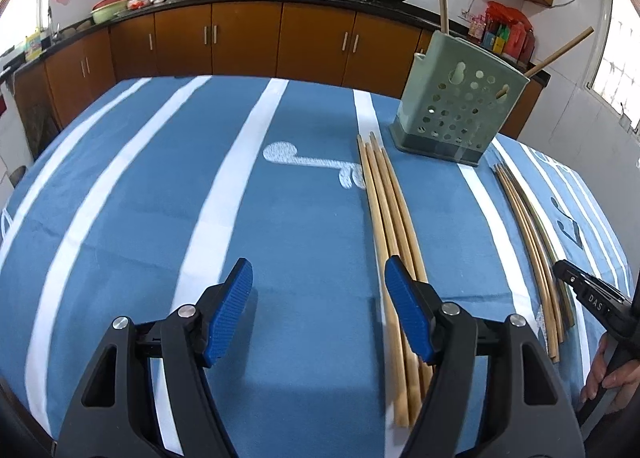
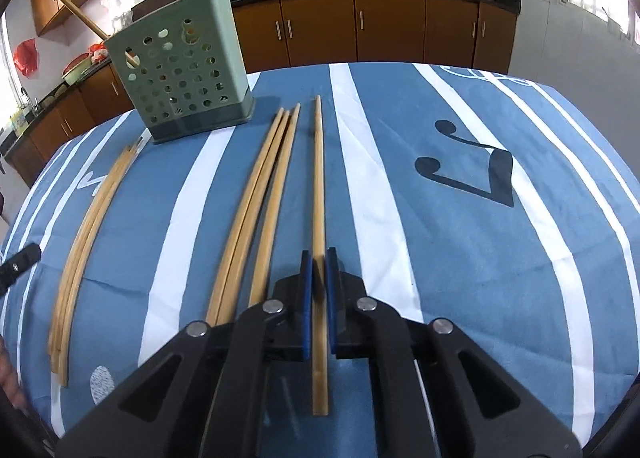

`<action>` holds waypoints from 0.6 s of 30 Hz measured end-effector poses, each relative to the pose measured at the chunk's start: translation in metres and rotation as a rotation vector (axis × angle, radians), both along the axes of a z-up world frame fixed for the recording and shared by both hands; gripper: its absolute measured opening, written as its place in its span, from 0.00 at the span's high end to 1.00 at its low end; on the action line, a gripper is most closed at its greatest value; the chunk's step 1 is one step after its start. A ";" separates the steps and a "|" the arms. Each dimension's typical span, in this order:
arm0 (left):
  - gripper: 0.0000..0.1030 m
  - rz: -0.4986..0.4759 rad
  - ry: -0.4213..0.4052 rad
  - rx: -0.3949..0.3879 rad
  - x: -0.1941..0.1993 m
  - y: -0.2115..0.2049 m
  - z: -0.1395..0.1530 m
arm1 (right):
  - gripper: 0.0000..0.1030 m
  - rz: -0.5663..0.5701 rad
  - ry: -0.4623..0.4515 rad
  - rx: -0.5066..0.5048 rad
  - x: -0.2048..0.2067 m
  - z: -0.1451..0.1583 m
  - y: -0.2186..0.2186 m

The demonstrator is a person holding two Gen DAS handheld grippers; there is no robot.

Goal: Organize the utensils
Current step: 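Close the left tool on a chopstick from the bundle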

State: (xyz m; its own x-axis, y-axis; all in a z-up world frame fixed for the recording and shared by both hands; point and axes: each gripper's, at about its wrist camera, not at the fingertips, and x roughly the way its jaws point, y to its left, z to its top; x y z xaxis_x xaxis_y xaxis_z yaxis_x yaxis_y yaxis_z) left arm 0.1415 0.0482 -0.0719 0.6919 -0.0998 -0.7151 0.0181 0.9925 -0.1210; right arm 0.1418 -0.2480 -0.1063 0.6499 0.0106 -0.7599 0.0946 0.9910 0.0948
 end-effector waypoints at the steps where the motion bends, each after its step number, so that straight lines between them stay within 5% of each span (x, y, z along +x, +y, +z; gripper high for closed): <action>1: 0.34 -0.001 -0.006 0.004 0.001 0.000 0.002 | 0.92 0.000 0.000 -0.002 0.000 0.000 0.000; 18: 0.41 0.013 -0.045 -0.086 -0.012 0.007 0.011 | 0.93 -0.011 0.024 -0.010 0.033 0.001 -0.009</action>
